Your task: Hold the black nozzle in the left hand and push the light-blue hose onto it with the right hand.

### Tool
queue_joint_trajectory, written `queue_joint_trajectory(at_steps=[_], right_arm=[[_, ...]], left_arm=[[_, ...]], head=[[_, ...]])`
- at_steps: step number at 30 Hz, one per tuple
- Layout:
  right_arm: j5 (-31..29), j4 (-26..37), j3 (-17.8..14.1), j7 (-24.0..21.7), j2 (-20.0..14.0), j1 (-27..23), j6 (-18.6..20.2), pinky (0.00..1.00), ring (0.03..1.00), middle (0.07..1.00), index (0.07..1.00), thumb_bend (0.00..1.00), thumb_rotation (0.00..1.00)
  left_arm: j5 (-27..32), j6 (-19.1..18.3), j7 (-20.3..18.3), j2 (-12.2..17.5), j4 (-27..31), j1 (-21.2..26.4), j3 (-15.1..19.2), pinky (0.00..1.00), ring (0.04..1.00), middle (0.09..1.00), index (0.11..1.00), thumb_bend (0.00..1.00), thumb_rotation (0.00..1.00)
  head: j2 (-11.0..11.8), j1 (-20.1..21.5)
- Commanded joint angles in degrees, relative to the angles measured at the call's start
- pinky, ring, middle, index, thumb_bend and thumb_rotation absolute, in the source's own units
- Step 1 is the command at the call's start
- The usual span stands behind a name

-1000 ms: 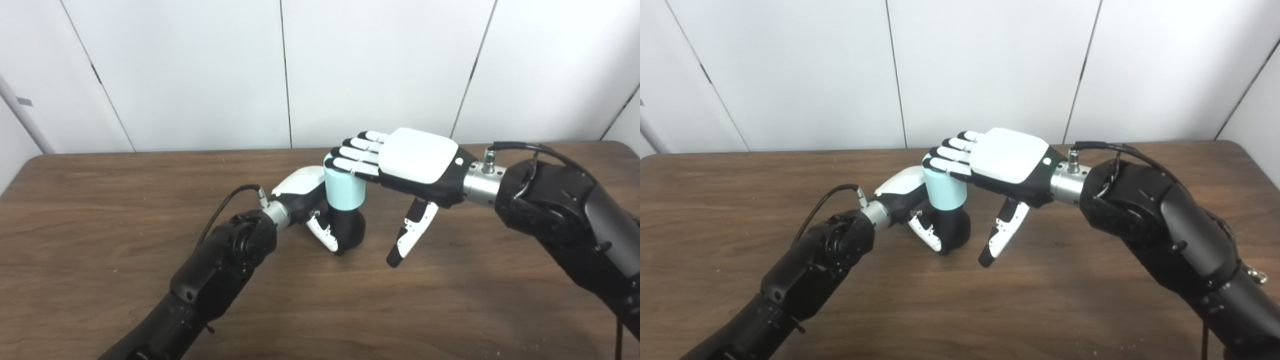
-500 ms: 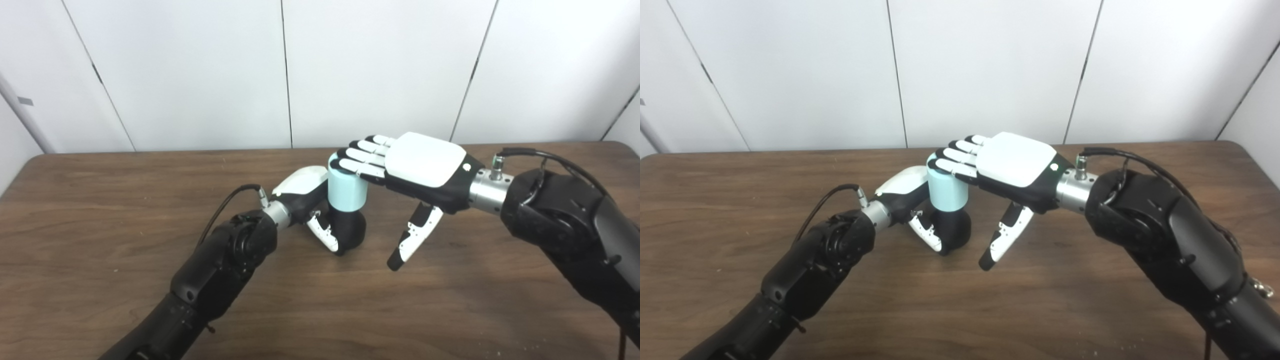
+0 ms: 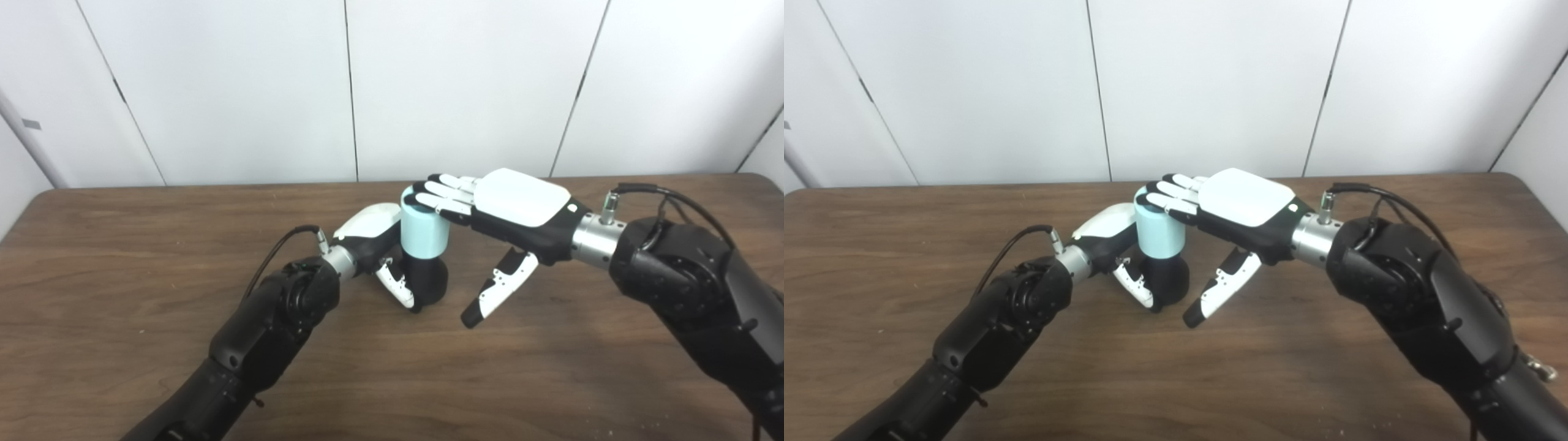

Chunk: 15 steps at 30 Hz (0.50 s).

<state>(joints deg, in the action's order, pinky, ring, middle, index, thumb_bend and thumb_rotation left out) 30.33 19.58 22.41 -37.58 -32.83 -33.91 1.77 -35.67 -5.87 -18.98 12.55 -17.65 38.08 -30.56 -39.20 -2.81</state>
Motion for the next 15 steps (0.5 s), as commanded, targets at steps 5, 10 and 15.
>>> queue_joint_trajectory(at_steps=[5,10,15], right_arm=[[-1.85,-1.21,4.84,-6.01,0.38,1.34,-0.4,0.95,1.0,1.0,0.993,0.79,0.78],[-1.03,-2.61,7.47,-7.07,1.63,-0.8,0.01,0.95,1.0,1.0,0.994,0.79,0.77],[-0.26,-3.49,8.54,-6.6,1.98,-1.72,0.53,0.95,1.0,1.0,0.996,0.78,0.77]], left_arm=[[-1.04,-1.95,-3.65,0.76,-2.45,-1.74,-1.67,0.84,0.62,0.527,0.455,0.52,0.0],[-1.02,-2.02,-3.69,0.51,-2.59,-1.57,-1.81,0.85,0.626,0.53,0.454,0.52,0.0],[-0.76,-2.38,-3.88,0.38,-2.2,-1.78,-1.63,0.85,0.629,0.53,0.458,0.52,0.0]], head=[[-0.23,0.06],[-0.42,-0.08],[-0.66,-0.31]])
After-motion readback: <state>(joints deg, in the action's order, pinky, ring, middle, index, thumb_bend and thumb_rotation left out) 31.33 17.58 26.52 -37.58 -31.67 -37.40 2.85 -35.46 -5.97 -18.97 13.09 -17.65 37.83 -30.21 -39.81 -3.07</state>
